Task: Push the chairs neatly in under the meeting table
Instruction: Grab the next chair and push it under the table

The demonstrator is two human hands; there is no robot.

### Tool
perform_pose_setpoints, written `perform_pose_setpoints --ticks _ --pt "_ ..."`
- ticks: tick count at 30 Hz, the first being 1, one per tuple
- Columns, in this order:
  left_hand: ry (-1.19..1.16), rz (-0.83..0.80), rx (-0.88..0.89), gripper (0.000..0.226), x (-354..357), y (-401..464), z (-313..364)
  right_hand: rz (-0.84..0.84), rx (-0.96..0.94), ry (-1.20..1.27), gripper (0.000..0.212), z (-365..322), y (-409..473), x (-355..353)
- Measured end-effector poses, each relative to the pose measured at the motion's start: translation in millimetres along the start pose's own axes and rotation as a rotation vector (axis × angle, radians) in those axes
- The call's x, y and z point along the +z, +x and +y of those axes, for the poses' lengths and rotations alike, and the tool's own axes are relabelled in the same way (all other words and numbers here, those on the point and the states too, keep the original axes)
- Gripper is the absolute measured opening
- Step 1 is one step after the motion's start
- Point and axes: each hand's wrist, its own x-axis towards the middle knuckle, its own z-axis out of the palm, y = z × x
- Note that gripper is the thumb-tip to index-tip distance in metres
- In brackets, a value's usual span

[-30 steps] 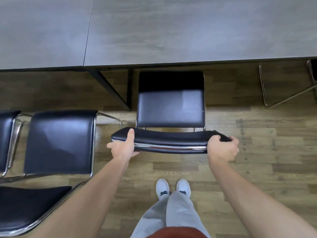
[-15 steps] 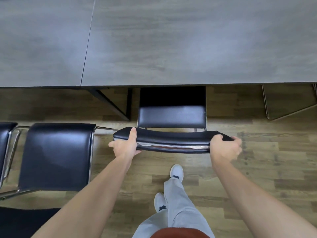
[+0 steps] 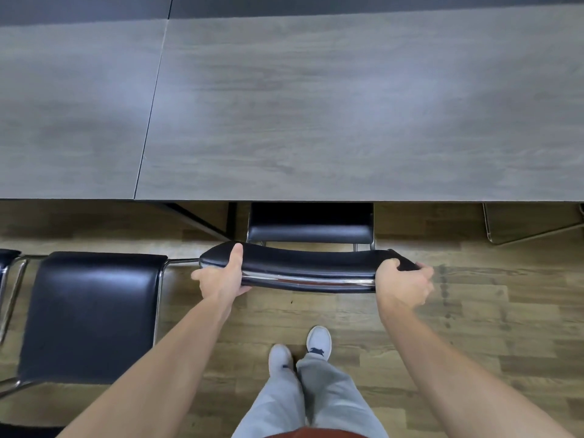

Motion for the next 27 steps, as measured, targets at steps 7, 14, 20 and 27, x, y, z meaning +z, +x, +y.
perform_pose_setpoints --ticks 7,14,20,27 --pt "0.010 -0.012 0.002 0.096 18.2 6.1 29.7 0.020 -0.011 0.027 0.047 -31.7 12.6 13.4" --pt "0.031 -0.043 0.009 0.107 29.1 13.7 57.2 0.002 -0.039 0.044 0.052 -53.6 21.0 28.2" --pt "-0.040 -0.074 0.001 0.117 41.9 25.9 88.6 -0.045 -0.082 0.043 0.086 -75.0 32.2 42.3" --pt "-0.005 -0.024 0.021 0.109 52.0 30.3 90.1 0.006 -0.076 0.040 0.084 -82.2 39.9 50.7"
